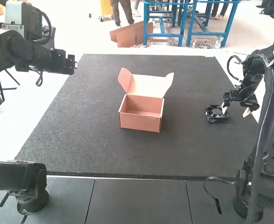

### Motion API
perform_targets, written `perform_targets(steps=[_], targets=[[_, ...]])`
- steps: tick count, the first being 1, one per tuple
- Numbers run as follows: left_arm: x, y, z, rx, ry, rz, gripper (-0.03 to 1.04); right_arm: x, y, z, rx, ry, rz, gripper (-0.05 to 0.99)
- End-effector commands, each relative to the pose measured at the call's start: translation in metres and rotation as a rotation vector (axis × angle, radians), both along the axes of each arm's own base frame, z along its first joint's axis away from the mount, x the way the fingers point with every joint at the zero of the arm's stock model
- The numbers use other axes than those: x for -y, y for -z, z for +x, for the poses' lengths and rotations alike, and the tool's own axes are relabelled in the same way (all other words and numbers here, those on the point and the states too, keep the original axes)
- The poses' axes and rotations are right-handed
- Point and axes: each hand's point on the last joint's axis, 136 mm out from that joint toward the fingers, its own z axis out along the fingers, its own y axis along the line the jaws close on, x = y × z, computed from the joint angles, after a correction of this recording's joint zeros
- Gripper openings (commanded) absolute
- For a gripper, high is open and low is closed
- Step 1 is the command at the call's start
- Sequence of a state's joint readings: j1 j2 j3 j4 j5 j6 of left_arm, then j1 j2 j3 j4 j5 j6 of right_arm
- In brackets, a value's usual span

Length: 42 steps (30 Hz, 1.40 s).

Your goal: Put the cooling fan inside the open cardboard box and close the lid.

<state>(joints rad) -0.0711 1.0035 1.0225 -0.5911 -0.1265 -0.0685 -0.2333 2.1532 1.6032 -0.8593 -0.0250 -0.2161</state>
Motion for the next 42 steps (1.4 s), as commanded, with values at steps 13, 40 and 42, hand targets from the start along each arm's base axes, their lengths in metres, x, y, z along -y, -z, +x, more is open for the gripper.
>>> perform_targets(steps=[13, 40, 42], targets=[[0.002, -0.009, 0.001, 0.017, 0.006, -0.011, 0.97, 0.015, 0.013, 0.007, -0.017, 0.028, -0.044, 0.9], [0.002, 0.001, -0.001, -0.005, 0.008, -0.006, 0.97, -0.03, -0.071, 0.024, 0.191, 0.091, 0.175, -0.01], [0.003, 0.008, -0.001, -0.016, 0.012, -0.006, 0.97, -0.037, -0.101, 0.019, 0.236, 0.102, 0.184, -0.01]])
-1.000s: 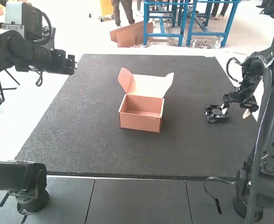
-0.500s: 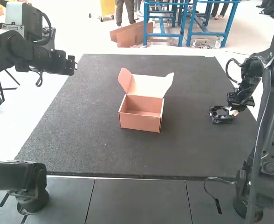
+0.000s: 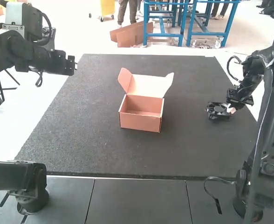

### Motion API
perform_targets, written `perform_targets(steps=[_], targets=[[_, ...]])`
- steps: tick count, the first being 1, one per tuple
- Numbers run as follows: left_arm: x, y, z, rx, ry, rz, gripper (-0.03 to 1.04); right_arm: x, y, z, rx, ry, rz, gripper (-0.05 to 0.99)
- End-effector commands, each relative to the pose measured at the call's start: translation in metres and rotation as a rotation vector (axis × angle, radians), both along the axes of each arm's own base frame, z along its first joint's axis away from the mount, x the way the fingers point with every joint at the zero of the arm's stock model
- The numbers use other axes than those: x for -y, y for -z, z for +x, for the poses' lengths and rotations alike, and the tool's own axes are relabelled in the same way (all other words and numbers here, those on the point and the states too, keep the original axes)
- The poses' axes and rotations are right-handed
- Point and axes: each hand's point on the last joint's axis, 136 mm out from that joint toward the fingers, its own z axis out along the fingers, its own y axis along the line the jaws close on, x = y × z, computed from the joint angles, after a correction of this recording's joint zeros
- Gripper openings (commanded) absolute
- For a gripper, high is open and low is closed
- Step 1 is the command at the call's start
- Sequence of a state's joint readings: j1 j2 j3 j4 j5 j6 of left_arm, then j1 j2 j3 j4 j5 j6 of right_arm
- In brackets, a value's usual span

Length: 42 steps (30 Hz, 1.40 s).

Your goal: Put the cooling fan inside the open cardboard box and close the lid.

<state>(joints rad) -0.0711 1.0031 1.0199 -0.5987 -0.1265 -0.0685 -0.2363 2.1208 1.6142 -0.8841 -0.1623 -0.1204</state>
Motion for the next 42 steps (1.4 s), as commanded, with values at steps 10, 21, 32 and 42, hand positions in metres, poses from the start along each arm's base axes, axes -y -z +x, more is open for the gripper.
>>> perform_targets(steps=[10, 21, 32, 42], targets=[[0.007, 0.044, -0.005, -0.075, 0.054, 0.015, 0.97, -0.087, -0.185, -0.039, 0.309, 0.099, 0.105, -0.01], [0.007, 0.045, -0.003, -0.063, 0.084, 0.057, 0.97, -0.204, -0.218, -0.092, 0.245, 0.078, 0.304, 0.0], [0.013, 0.035, -0.014, -0.049, 0.108, 0.047, 0.97, -0.29, -0.198, -0.136, 0.124, -0.097, 0.326, 0.0], [0.016, 0.035, -0.024, -0.038, 0.114, 0.038, 0.97, -0.334, -0.175, -0.131, 0.054, -0.12, 0.322, 0.0]])
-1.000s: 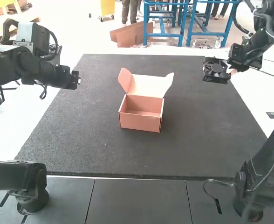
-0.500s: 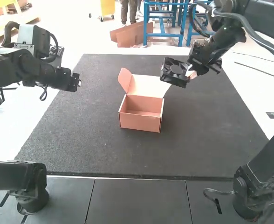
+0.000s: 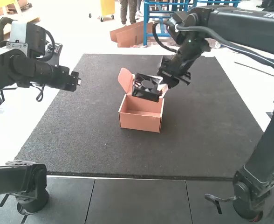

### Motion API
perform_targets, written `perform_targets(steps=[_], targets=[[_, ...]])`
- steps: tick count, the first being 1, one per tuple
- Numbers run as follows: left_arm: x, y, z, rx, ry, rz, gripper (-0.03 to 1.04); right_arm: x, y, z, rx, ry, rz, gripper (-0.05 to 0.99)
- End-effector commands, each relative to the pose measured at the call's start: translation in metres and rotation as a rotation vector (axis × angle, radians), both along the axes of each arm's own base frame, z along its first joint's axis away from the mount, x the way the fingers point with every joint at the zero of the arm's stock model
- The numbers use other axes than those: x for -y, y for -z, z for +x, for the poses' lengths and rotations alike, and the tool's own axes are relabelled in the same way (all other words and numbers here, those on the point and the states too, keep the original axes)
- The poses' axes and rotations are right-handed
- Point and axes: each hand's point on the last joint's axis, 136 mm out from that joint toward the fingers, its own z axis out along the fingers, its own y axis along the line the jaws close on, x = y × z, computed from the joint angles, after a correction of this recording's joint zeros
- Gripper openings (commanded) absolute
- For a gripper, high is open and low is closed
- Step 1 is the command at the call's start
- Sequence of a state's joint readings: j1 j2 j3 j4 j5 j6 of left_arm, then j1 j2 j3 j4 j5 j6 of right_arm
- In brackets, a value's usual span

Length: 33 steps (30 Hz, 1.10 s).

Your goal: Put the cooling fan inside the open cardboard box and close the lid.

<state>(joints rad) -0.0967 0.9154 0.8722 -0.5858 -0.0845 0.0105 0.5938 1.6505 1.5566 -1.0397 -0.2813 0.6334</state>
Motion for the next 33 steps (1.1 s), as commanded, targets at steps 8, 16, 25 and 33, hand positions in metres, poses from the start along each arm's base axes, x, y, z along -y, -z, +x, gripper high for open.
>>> perform_targets(steps=[8, 16, 25, 33], targets=[[0.003, -0.005, -0.002, 0.021, 0.008, -0.011, 0.97, -0.029, 0.006, 0.033, 0.018, 0.032, 0.013, 0.0], [0.003, -0.007, -0.002, 0.026, 0.006, -0.011, 0.97, -0.028, 0.036, 0.059, 0.038, 0.061, -0.069, 0.0], [0.002, -0.009, -0.002, 0.027, 0.002, -0.011, 0.97, -0.024, 0.068, 0.081, 0.029, 0.083, -0.133, 0.0], [0.001, -0.008, -0.002, 0.026, -0.002, -0.012, 0.97, -0.022, 0.093, 0.088, 0.011, 0.076, -0.185, 0.0]])
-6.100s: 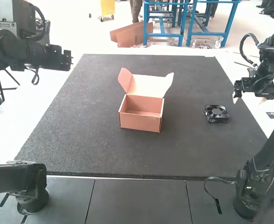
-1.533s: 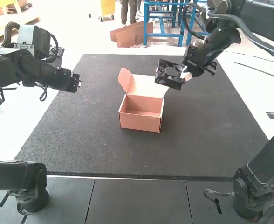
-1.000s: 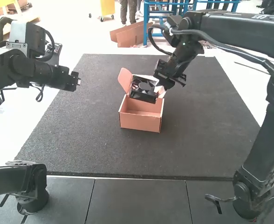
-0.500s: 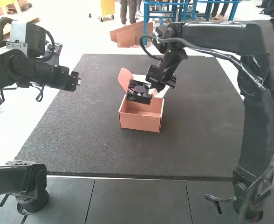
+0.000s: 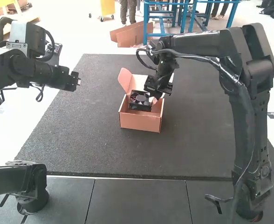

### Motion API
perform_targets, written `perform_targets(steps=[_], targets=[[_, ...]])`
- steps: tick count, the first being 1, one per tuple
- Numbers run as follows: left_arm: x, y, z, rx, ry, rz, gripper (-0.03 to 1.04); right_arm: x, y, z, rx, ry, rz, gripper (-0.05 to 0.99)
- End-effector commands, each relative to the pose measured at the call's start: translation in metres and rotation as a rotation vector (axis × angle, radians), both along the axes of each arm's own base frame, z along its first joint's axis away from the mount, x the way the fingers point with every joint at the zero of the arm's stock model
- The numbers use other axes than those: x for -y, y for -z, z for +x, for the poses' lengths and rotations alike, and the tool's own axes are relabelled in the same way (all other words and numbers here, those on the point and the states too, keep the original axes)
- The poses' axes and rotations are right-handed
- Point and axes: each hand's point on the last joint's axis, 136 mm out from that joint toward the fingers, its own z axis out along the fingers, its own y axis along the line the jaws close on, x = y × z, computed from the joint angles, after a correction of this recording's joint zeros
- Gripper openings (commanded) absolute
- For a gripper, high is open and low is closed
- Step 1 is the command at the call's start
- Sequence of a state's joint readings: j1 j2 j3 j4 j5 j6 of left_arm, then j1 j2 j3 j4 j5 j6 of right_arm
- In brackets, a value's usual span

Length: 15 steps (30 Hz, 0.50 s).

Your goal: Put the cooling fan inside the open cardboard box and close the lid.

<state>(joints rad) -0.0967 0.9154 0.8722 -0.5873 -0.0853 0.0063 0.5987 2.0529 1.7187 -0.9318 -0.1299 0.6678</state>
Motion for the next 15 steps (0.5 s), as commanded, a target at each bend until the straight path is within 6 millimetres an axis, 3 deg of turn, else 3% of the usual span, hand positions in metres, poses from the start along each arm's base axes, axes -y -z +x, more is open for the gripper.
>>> perform_targets(steps=[1, 12, 15], targets=[[0.002, -0.009, -0.002, 0.027, 0.002, -0.01, 0.97, 0.0, -0.009, 0.014, 0.047, -0.002, 0.001, 0.0], [0.002, -0.015, 0.001, 0.047, 0.002, -0.012, 0.97, -0.005, 0.011, 0.011, -0.006, -0.012, 0.003, 0.0], [0.002, -0.017, 0.001, 0.052, 0.002, -0.012, 0.97, -0.009, 0.006, 0.014, 0.003, -0.015, 0.023, 0.17]])
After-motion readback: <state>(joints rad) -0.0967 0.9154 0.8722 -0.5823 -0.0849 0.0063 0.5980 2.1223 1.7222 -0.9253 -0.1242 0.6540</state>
